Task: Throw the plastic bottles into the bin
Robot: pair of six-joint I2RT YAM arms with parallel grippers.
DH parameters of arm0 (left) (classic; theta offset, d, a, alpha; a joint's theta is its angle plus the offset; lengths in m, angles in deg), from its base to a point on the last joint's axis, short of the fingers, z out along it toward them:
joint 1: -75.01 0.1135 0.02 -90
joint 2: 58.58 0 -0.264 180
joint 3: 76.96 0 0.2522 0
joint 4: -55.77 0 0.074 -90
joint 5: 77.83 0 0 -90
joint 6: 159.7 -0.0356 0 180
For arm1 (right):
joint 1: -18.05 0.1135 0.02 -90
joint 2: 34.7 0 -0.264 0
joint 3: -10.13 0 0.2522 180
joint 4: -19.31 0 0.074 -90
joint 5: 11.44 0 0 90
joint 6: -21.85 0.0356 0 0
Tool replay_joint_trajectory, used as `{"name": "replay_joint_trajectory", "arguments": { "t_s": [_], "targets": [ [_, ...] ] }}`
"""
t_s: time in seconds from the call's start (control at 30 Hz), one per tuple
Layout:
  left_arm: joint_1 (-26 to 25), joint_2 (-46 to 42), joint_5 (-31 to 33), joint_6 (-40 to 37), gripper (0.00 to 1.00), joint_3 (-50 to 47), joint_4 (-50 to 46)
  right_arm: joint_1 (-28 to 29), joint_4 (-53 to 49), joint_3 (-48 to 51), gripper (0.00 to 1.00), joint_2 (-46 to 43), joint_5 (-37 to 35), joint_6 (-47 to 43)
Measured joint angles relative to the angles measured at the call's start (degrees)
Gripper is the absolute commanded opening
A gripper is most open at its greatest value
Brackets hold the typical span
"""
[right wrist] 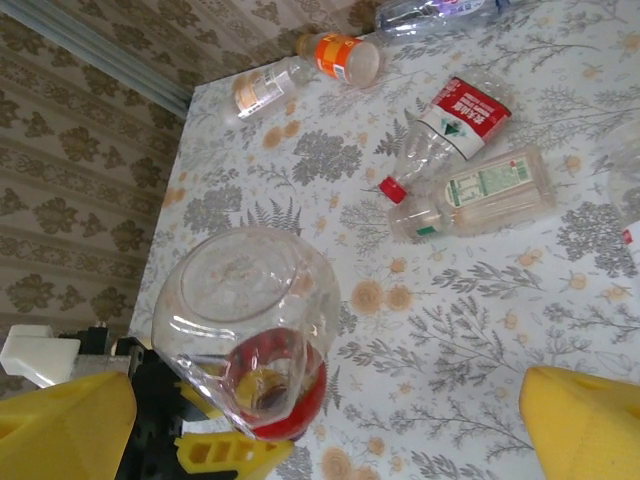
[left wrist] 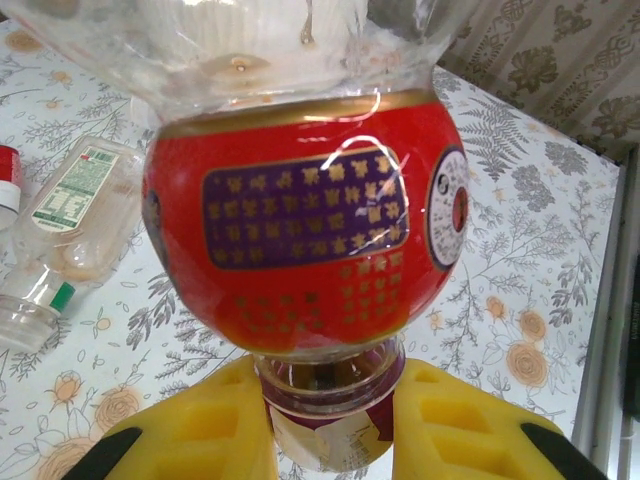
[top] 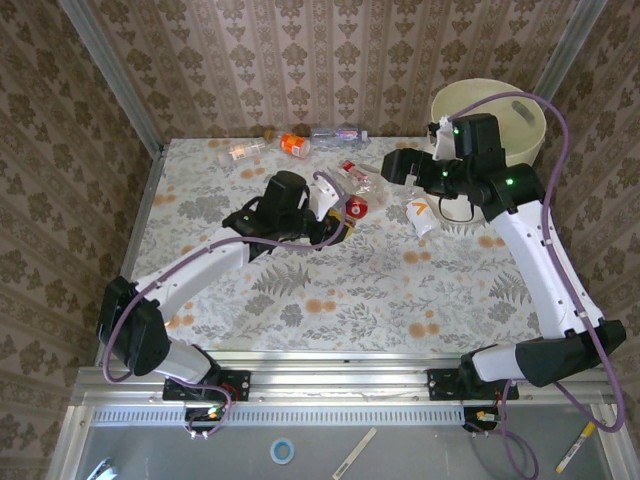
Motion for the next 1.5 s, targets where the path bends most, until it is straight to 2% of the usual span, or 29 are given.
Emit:
{"name": "replay_joint_trajectory", "arguments": {
  "t_s": [0.77,0.93,1.03,1.23,1.43,1.5],
  "targets": [
    [-2.5,4.2,-6.1,0.1,0.13,6.1,-0.9,2.6,8.5,10.6,1.0,0.3,7.4,2.3],
    [-2.6,5.8,-6.1,0.1,0.13,7.8,-2.8,2.1,10.6,12.1,0.96,0.3,7.4,3.0],
    [-2.7,6.4,-6.1,0.0,0.13,8.6,-3.9,2.0,11.3,12.5,0.91,0.3,7.4,3.3],
    [-2.9,7.8,-5.4,0.1,0.14,10.2,-5.6,1.9,12.5,12.7,0.73,1.2,8.5,3.7],
    [-3.0,8.5,-4.6,0.3,0.16,10.5,-6.2,1.5,12.7,12.6,0.43,2.4,9.4,3.6],
    [-3.0,8.5,-4.6,0.3,0.17,10.5,-6.1,1.4,12.6,12.5,0.39,2.4,9.5,3.6]
  ]
}}
